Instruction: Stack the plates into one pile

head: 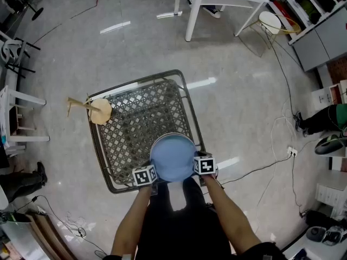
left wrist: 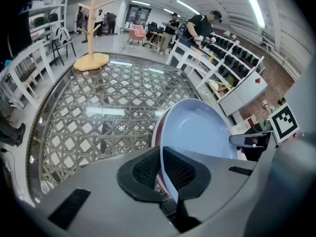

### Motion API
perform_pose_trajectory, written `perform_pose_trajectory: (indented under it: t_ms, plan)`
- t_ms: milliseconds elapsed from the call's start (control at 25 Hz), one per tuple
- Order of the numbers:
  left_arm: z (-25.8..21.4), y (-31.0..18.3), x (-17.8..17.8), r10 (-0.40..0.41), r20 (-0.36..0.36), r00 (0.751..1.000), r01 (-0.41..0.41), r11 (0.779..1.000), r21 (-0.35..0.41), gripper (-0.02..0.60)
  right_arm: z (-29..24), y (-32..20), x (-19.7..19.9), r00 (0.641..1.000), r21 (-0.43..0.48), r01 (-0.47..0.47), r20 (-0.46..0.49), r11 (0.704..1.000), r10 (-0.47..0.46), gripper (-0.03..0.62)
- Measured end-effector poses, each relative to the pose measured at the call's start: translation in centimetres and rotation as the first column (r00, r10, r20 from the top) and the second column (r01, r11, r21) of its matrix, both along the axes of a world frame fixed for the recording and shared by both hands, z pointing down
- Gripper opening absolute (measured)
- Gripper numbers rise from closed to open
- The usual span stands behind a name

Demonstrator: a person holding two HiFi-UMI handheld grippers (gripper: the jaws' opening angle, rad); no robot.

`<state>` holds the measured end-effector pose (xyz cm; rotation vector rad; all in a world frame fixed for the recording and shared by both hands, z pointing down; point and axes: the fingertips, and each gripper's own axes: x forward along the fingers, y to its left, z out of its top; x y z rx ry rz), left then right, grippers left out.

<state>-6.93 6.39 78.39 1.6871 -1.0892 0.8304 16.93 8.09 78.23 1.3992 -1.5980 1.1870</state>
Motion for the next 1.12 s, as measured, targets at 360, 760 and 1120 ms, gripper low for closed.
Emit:
perform_pose_trajectory:
  t_ms: [360, 760, 1120]
  plan:
    - [0.3, -0.2, -0.1, -0.003, 0.007, 1.0, 0.003, 1.0, 0.006, 0.028, 0.7, -0.1, -0.4, 1.0, -0.014, 0.021, -0.017, 1.0, -0.021, 0.018]
    - [0.2, -0.1, 0.0, -0.017, 0.014, 1.0, 0.017, 1.0, 0.009, 0.04, 0.4, 0.0, -0.8, 0.998, -0.005, 0.051, -0.021, 0.999, -0.051, 0.071]
    - [-0.3, 0.0, -0.2, -0.026, 0.02, 0.999, 0.025, 1.0, 0.017, 0.069, -0.6, 0.1, -0.4, 0.997, 0.021, 0.07, -0.028, 0.997, -0.069, 0.083]
